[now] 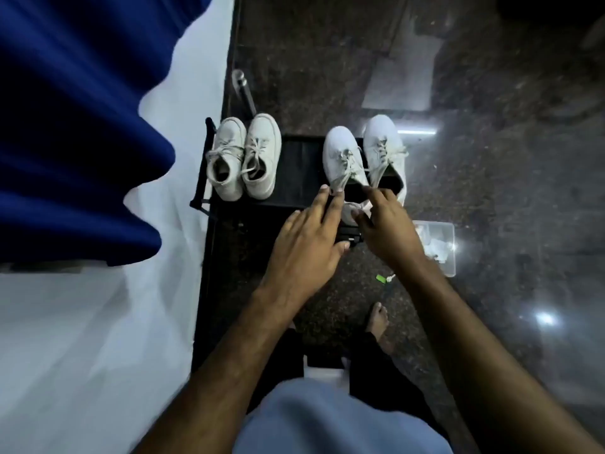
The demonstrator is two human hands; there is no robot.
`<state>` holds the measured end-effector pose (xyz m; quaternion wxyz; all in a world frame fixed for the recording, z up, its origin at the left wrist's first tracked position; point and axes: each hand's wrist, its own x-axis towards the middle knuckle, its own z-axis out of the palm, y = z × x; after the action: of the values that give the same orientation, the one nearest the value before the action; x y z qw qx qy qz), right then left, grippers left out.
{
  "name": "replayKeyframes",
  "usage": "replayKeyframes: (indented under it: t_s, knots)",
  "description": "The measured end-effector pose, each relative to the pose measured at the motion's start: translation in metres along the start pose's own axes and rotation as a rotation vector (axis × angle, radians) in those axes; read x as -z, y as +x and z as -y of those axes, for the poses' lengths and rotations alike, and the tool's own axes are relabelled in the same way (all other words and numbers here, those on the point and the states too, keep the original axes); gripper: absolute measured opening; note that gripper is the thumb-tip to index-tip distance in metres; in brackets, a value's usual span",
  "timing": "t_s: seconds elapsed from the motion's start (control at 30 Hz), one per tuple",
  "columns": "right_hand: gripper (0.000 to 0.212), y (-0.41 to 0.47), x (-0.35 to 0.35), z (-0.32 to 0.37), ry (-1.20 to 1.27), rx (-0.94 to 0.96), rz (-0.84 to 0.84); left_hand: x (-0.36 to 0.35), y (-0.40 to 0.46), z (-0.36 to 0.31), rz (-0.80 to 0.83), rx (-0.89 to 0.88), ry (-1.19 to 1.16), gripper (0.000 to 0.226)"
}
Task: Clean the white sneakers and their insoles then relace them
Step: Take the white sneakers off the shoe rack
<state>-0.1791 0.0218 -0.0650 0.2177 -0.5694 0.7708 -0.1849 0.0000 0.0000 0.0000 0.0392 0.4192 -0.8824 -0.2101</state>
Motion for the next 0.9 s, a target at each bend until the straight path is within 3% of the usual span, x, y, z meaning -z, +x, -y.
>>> replayKeyframes:
  t_s: [0.13,0.23,0.43,0.57,0.67,0.8,0.9]
  knots:
    - [0.040,0.023,-0.015,-0.039,0.101,-0.168,-0.098,-0.043,0.034,0.000,0.075,0.060,-0.056,0.083]
    - [0.032,0.044,-0.031,-0.076,-0.055,-0.231,-0.111,-0.079,0.056,-0.002,0.102,0.105,-0.110,0.083]
    - [0.036,0.074,-0.050,-0.124,-0.334,-0.246,0.222,-0.150,0.104,-0.006,0.207,0.174,-0.147,0.077]
    - [0.023,0.074,-0.055,-0.134,-0.354,-0.172,0.173,-0.185,0.127,-0.004,0.280,0.234,-0.107,0.077]
    - [0.020,0.076,-0.051,-0.136,-0.376,-0.124,0.131,-0.199,0.134,-0.004,0.216,0.272,-0.005,0.068]
    - [0.016,0.069,-0.036,-0.133,-0.393,-0.078,0.087,-0.186,0.144,-0.002,0.129,0.317,0.130,0.023]
    - [0.012,0.050,-0.023,-0.133,-0.406,-0.055,-0.016,-0.164,0.140,-0.003,-0.014,0.247,0.171,0.016]
